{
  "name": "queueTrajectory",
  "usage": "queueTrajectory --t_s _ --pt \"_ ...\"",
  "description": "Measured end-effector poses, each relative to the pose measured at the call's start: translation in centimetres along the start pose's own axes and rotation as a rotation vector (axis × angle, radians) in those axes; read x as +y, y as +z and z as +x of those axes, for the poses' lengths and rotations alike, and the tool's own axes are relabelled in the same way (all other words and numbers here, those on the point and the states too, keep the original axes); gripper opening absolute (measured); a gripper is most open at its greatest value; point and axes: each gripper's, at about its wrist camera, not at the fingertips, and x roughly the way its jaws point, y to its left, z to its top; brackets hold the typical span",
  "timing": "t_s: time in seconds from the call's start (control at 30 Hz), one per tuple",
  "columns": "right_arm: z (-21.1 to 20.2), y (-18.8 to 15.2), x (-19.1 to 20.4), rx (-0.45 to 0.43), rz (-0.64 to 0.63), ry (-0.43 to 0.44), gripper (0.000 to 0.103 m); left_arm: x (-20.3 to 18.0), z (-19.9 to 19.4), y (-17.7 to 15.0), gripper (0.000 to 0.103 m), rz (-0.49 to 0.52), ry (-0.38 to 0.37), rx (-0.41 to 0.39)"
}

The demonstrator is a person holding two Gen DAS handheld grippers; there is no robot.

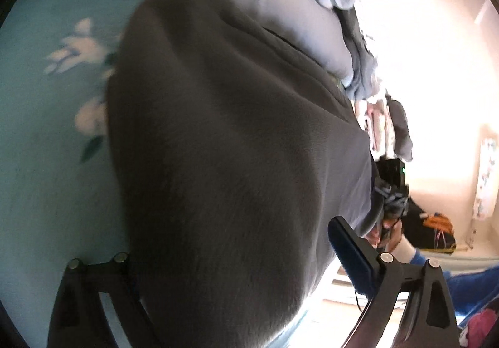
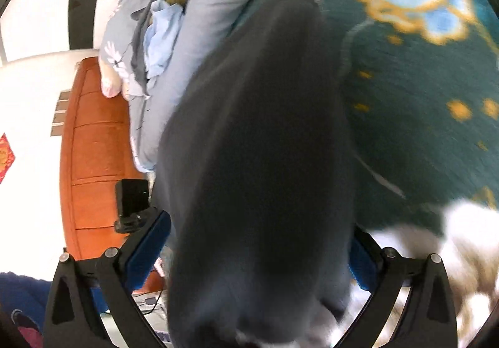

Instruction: Fold clothes

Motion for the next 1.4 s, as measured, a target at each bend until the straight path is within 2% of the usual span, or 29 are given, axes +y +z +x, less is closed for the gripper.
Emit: queueTrajectory --t_s 0.1,0.27,0.4,0.53,0.6,0.63,0.67,0.73,0.87,0.93,1.03,1.4 --pt "1.5 0.9 1.2 0.047 -0.056 -0.036 0.102 0.1 0.1 0.3 0.097 -0.015 -0.003 0.019" --pt "1.4 0.6 1.7 0.059 -0.035 -0.050 0.101 -0.5 -0.3 0.1 0.097 -0.046 0.001 -0.002" --pt "1.6 0.1 2.1 0.091 -0.058 -0.071 0.096 -0.7 0.0 0.2 0.097 -0.012 0.016 0.010" --pt "1.2 -0.1 1.3 0.074 -0.023 -0.077 0.092 -0.1 0.3 0.7 0.097 -0.051 -0.006 0.007" --pt "1.0 -0.2 1.0 0.067 -0.005 -0.080 0.091 -0.5 0.1 0.5 0.097 -0.042 0.015 -0.005" --pt "0.8 -0.3 1.0 0.068 0.009 -0.100 0.086 -0.9 0.0 0.3 0.091 -0.025 0.042 -0.009" --pt "0.6 -0.4 1.0 0.070 0.023 -0.120 0.083 -1.2 -0.2 0.0 0.074 -0.011 0.074 -0.015" --pt "0.2 -0.5 1.1 0.072 0.056 -0.135 0.074 -1.5 -0.9 -0.5 0.058 -0.015 0.129 -0.031" --pt "-0.5 -0.6 2.9 0.081 0.084 -0.179 0.067 -2.6 -2.2 -1.3 0.048 -0.061 0.164 -0.068" --pt "-1.2 -0.9 4.3 0.081 0.085 -0.186 0.059 -3.9 -3.0 -1.9 0.047 -0.069 0.179 -0.084" --pt "-2.3 -2.2 6.2 0.089 0.099 -0.185 0.053 -6.1 -4.3 -3.1 0.046 -0.073 0.183 -0.101" --pt "-7.2 -11.3 10.9 0.097 0.198 -0.164 0.051 -12.9 -9.1 -11.5 0.045 -0.088 0.178 -0.113"
